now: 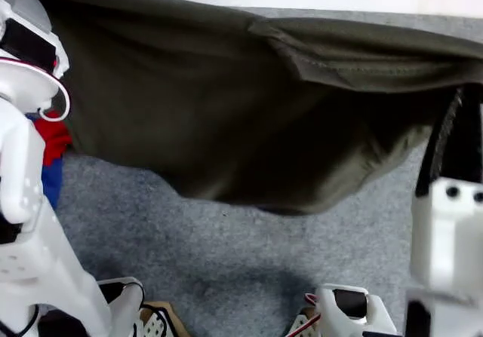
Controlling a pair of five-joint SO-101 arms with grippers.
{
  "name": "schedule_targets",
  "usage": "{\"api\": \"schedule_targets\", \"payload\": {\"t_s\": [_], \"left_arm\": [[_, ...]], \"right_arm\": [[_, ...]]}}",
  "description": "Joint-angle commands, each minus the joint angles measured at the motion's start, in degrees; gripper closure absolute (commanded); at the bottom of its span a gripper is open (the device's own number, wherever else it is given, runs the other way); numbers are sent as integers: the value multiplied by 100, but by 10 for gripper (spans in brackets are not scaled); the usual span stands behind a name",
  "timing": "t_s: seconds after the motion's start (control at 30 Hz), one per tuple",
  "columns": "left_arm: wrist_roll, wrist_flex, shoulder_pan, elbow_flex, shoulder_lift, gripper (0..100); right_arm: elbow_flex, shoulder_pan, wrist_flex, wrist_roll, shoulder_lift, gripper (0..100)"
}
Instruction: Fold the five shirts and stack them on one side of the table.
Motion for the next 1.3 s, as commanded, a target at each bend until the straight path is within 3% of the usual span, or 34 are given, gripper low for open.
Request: {"api": "schedule_targets", "payload": {"t_s": [0.0,0.17,0.37,0.63,0.97,1.27], "left_arm": [[18,-141,4,-119,-84,993],[9,-167,4,330,-13,993],[9,-1609,-4,2273,-22,993],[9,-3851,-4,4119,-13,993],[9,-5846,4,5095,4,993],[9,-6338,-13,5130,1543,993]], "right_arm": [[-189,-22,119,-26,4,991],[338,-48,673,-26,163,991],[1859,-57,532,-35,470,991],[4013,-453,-1429,-35,892,991],[5991,-488,-4637,-26,1209,991],[7020,-655,-5077,-26,1516,991]]}}
